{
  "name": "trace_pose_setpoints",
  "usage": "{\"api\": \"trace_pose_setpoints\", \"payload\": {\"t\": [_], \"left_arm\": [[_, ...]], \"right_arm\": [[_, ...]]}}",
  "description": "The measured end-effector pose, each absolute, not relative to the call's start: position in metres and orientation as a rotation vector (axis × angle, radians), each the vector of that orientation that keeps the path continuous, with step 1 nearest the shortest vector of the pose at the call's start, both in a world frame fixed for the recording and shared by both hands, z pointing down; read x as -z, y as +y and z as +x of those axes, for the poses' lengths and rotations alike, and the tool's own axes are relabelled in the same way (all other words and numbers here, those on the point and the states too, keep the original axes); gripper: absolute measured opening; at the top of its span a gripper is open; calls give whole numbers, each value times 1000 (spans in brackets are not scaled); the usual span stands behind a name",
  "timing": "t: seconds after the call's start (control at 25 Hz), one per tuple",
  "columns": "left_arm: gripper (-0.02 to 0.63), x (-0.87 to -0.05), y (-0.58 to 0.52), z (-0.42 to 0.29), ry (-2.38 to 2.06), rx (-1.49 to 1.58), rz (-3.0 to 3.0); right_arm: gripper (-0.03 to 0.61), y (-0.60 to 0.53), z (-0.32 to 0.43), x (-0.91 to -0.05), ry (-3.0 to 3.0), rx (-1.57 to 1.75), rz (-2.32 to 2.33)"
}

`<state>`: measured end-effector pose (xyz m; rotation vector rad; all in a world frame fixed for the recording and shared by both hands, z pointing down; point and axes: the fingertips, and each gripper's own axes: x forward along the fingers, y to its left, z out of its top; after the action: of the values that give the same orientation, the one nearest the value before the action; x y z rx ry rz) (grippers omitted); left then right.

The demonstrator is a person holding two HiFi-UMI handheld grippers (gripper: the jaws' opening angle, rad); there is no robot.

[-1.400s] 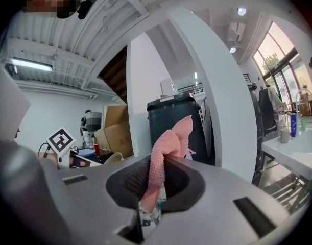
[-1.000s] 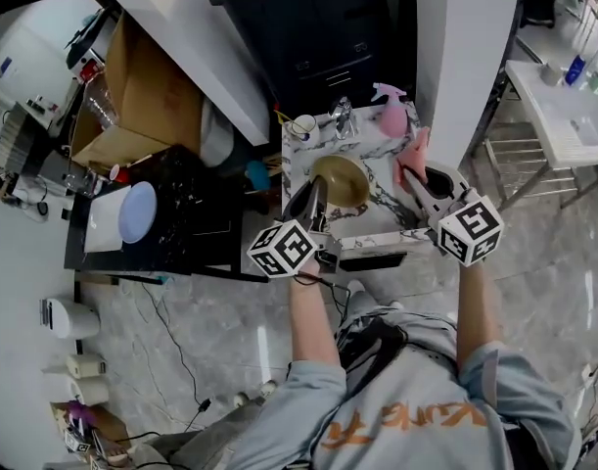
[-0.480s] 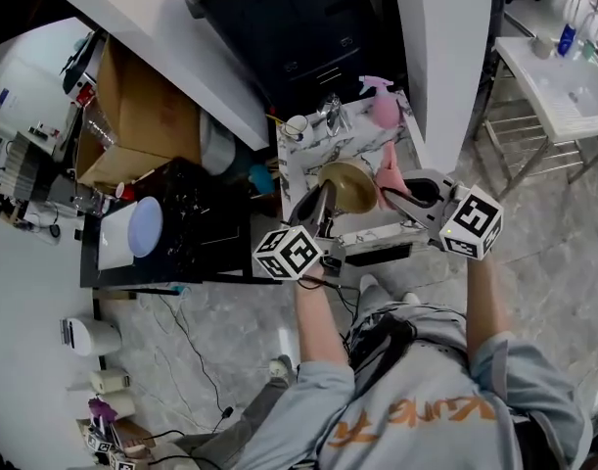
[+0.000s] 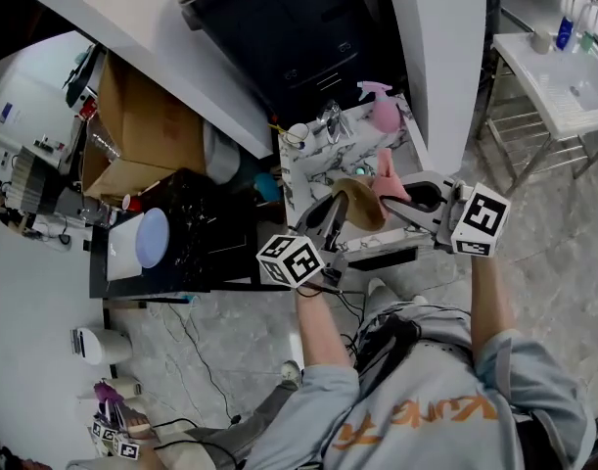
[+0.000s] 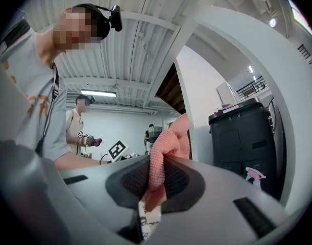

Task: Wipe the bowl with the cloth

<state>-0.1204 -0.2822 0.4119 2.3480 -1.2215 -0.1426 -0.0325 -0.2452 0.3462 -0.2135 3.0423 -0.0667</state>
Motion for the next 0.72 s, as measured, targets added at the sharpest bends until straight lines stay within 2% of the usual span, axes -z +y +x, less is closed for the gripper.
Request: {"api": "trace_pose_setpoints", "payload": {"t": [0.72], "left_arm": [[32, -393, -217, -71, -780, 45, 2769]], "right_arm": [[49, -218, -61, -334, 2958, 161, 155]]}}
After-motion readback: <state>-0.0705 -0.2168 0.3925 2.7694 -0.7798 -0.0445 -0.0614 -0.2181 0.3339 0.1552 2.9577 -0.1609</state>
